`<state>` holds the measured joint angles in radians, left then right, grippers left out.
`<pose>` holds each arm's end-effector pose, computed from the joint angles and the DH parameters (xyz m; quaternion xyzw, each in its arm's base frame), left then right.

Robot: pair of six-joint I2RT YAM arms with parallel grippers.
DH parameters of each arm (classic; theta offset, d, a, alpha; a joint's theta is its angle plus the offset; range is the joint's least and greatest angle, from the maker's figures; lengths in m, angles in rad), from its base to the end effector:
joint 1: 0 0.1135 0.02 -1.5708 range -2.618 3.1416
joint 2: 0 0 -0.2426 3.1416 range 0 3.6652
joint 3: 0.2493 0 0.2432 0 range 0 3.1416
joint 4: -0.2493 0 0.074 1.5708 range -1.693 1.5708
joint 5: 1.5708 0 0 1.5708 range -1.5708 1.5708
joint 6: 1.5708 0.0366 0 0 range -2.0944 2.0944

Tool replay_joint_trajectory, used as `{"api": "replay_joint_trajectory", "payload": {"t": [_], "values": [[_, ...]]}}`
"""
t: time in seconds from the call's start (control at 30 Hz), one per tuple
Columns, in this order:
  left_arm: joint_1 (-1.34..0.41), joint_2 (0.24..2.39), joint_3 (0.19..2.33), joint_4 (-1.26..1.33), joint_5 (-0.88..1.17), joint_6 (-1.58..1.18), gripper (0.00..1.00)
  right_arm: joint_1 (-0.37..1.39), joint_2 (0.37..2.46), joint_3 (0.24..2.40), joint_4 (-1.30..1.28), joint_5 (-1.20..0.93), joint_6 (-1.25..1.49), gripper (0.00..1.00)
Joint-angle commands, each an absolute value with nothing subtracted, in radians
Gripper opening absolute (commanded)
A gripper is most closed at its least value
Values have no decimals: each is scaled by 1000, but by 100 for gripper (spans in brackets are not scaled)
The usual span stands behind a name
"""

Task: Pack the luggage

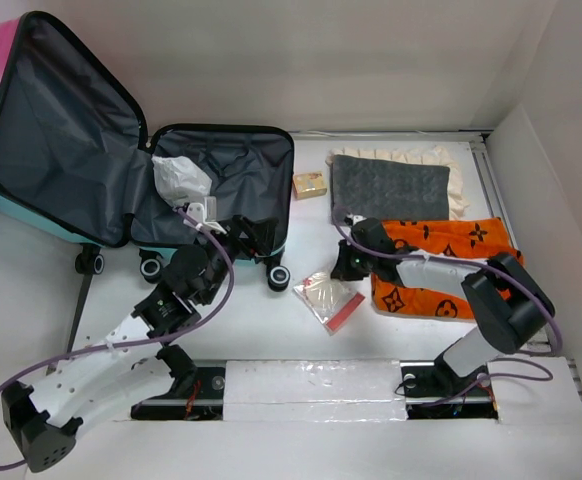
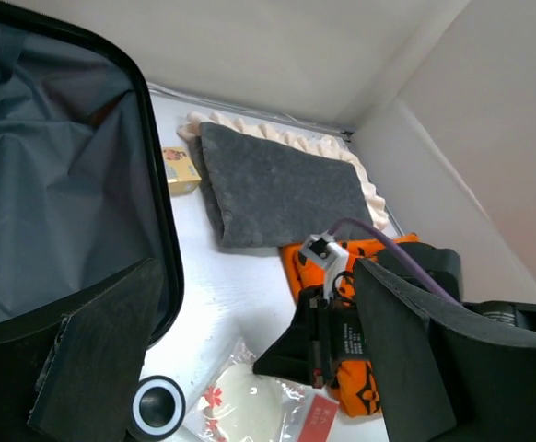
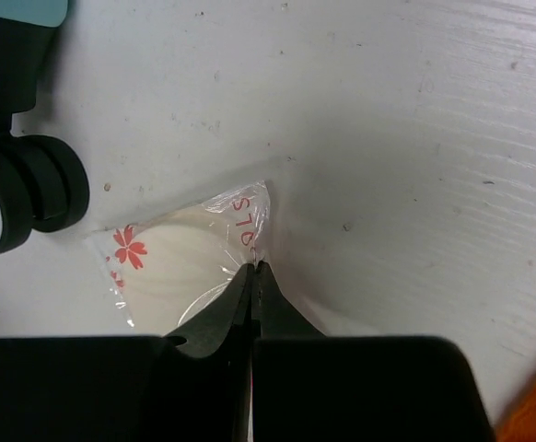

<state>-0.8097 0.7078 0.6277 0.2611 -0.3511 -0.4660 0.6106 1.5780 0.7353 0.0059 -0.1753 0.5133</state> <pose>0.1346 -0.1231 0.3317 -0.0244 0.6441 -0.3605 0.6742 0.2397 0.1756 0.1384 -0.0766 0.9272 0.2596 0.2589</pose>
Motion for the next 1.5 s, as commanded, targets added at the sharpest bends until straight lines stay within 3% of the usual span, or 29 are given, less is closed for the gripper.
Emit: {"api": "replay_joint_trajectory", "payload": {"t": [0.0,0.17,0.3,0.43,0.6,0.67,0.7,0.77,0.8,0.9,1.0,1.07,1.1,1.13,1.17,1.3,1.47], "values": [[-810,710,621,295,-374,-466,81,620,1485,721,-11,-150,518,0],[-810,719,640,276,-416,-491,81,620,1272,765,-155,-104,505,0],[-810,700,663,276,-486,-541,81,629,1151,930,-184,-121,486,0],[-810,677,699,226,-600,-601,81,673,1251,1130,-94,-199,486,0],[-810,611,713,187,-649,-621,81,730,1676,1446,109,-282,624,0],[-810,574,703,176,-658,-621,81,741,1820,1672,109,-377,643,22],[-810,565,693,155,-658,-621,81,741,1929,1742,80,-408,643,41],[-810,555,693,126,-667,-630,81,709,1968,1814,28,-422,643,54],[-810,555,693,97,-667,-630,81,690,1948,1789,28,-422,628,69],[-810,545,664,97,-667,-630,82,597,1899,1691,28,-354,606,77],[-810,545,638,173,-643,-600,82,498,1878,1623,37,-299,606,66],[-810,563,638,184,-630,-588,82,457,1899,1623,37,-275,606,34],[-810,572,638,184,-620,-588,82,428,1929,1623,37,-234,606,13],[-810,584,638,184,-620,-588,82,416,1930,1638,37,-213,606,12],[-810,584,638,184,-608,-578,82,407,1977,1657,25,-193,606,0],[-810,584,621,218,-560,-578,82,379,2159,1846,-108,-153,582,0],[-810,604,611,227,-516,-578,82,368,2420,2284,-325,-153,535,0]]}}
